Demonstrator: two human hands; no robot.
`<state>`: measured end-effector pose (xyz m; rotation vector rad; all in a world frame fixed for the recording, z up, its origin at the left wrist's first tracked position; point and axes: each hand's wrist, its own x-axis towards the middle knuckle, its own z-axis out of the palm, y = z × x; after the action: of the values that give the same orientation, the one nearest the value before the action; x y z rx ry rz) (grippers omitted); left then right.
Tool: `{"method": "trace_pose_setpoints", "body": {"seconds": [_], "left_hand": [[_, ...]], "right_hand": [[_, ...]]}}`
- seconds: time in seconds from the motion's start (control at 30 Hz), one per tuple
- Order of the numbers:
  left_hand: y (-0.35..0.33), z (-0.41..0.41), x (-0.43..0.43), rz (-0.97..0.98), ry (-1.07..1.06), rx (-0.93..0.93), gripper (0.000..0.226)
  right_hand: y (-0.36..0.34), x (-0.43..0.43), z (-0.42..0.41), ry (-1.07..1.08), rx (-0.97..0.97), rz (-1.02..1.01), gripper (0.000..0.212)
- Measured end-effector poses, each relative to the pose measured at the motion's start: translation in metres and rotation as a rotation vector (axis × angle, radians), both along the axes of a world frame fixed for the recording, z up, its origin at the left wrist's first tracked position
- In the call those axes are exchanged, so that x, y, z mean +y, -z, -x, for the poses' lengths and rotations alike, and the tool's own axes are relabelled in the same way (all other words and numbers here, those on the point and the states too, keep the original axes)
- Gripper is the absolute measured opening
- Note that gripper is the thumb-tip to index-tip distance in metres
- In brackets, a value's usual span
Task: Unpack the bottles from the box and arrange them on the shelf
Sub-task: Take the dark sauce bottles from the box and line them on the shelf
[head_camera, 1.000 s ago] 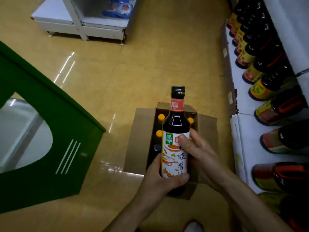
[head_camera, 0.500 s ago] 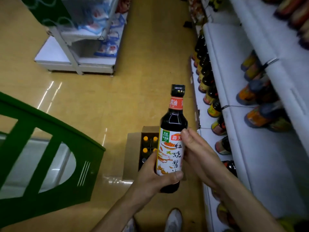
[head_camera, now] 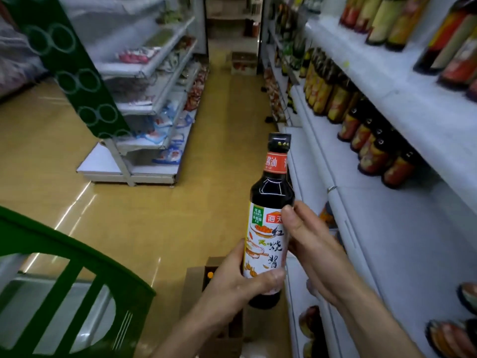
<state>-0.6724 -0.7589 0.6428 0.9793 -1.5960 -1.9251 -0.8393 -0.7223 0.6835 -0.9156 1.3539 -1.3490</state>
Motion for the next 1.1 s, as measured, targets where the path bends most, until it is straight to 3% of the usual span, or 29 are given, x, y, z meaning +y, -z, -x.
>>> {"method": "trace_pose_setpoints", "body": {"seconds": [0.2, 0.47, 0.77, 1.1], "left_hand": [[-0.055, 0.04, 0.007, 0.099, 0.028, 0.115, 0.057], [-0.104, 0.085, 0.007, 0.166, 0.236, 0.239, 0.064], [-0.145, 0.137, 0.024, 0.252, 0.565, 0.311, 0.064], [-0.17, 0.195, 0.089, 0.203, 0.968, 0.413, 0.05]], "right_hand": [[-0.066, 0.016, 0.03, 0.087, 0.127, 0.101, 0.057], [-0.122, 0.057, 0.052, 0.303, 0.24, 0.21, 0.045], [-0.17, 0.117, 0.058, 0.661, 0.431, 0.242, 0.044], [-0.199, 0.207, 0.047, 1.039, 0.563, 0.219, 0.042]]}}
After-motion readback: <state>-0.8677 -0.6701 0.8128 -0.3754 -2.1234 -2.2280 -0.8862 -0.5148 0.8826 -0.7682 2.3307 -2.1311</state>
